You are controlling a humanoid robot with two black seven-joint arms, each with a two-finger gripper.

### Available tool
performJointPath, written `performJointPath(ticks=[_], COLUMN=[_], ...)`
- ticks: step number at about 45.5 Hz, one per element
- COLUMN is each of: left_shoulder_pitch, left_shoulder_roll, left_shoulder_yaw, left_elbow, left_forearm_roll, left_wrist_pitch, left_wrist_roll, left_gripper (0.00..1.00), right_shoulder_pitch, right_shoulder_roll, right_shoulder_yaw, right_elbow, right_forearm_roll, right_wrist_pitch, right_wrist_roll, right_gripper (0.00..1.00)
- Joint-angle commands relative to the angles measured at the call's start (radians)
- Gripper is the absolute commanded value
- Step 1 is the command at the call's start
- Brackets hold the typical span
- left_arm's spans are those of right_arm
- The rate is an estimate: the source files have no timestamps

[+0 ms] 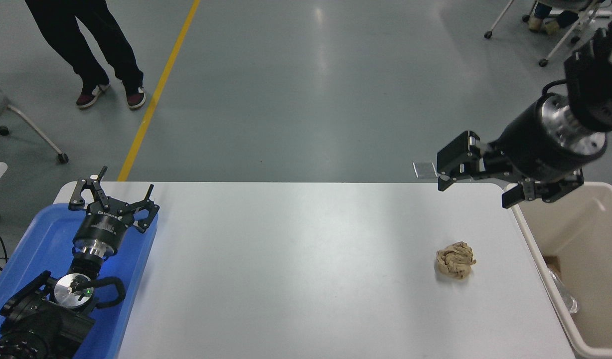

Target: Pick up paper ball place in dustbin

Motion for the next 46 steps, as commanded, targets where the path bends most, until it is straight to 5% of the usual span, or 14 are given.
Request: performJointPath(ticks=[1,21,46], left_shoulder_pitch=[0.0,0.0,0.0], left_shoulder_roll=[0.0,0.0,0.0], left_shoulder_yaw=[0.002,0.002,0.002], left_elbow=[0.0,0.0,0.0], left_forearm_roll=[0.001,0.001,0.001], left_wrist_pitch=[0.0,0.0,0.0], left_wrist_roll=[0.0,0.0,0.0], left_gripper=[0.99,0.99,0.99], right_shoulder_pitch=[-0.328,-0.908,-1.251], right_shoulder_roll=[0.005,0.012,0.095], right_shoulder_yaw=[0.015,0.188,0.438], right_elbow=[-0.186,-0.583,-0.879], right_forearm_roll=[0.011,0.011,0.011], right_wrist_pitch=[-0.193,-0.354,-0.438], right_wrist_roll=[0.001,0.003,0.003], right_gripper=[1.0,1.0,1.0])
